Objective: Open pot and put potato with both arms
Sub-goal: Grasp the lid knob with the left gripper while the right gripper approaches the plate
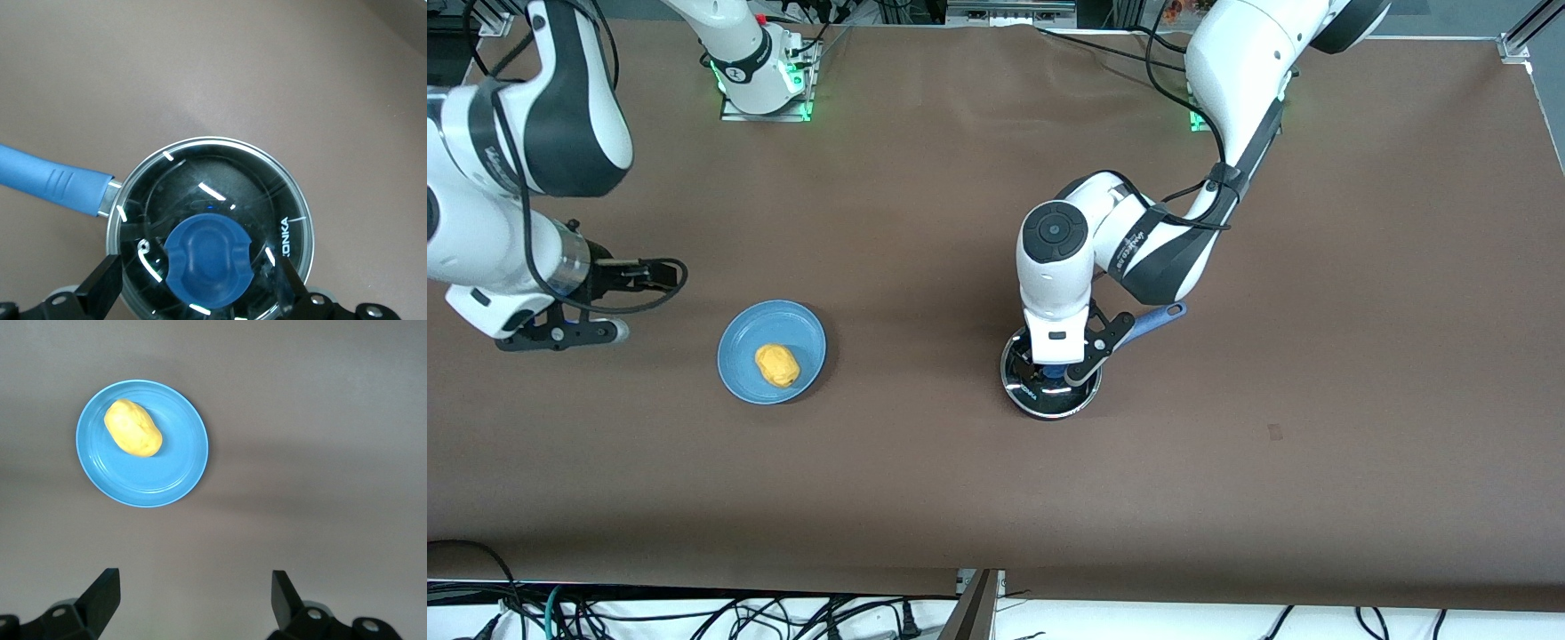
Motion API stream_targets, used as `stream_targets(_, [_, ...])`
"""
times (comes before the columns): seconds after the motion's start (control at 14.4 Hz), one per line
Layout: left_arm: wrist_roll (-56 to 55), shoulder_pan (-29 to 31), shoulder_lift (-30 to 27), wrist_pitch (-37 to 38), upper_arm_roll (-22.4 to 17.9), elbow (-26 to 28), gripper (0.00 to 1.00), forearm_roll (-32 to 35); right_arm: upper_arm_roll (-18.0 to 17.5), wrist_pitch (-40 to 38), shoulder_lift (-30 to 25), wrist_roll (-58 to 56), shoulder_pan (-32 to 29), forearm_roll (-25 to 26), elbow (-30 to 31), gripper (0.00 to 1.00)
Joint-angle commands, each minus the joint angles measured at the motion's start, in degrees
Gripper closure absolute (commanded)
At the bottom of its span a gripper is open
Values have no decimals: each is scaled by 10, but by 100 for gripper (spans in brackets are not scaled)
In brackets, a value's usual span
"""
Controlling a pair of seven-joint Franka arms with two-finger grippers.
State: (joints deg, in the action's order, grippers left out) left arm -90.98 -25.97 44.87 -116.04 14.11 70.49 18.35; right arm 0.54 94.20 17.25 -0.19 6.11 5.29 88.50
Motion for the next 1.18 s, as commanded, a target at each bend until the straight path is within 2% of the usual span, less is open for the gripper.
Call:
stream_targets(0.0, [-13, -5, 18, -5, -5, -25, 0, 16, -4, -1, -2, -8, 0, 6, -8, 0])
stream_targets(0.55, [-30, -5, 29, -34, -9, -23, 0, 18, -5, 7, -2, -9, 0, -8, -3, 0])
stream_targets(0.83, [-33, -7, 35, -44, -15, -23, 0, 17, -5, -38, -56, -19, 0, -32, -1, 0])
stream_targets(1.11, [-34, -8, 42, -50, -18, -23, 0, 18, -5, -27, -64, -19, 0, -51, 25, 0])
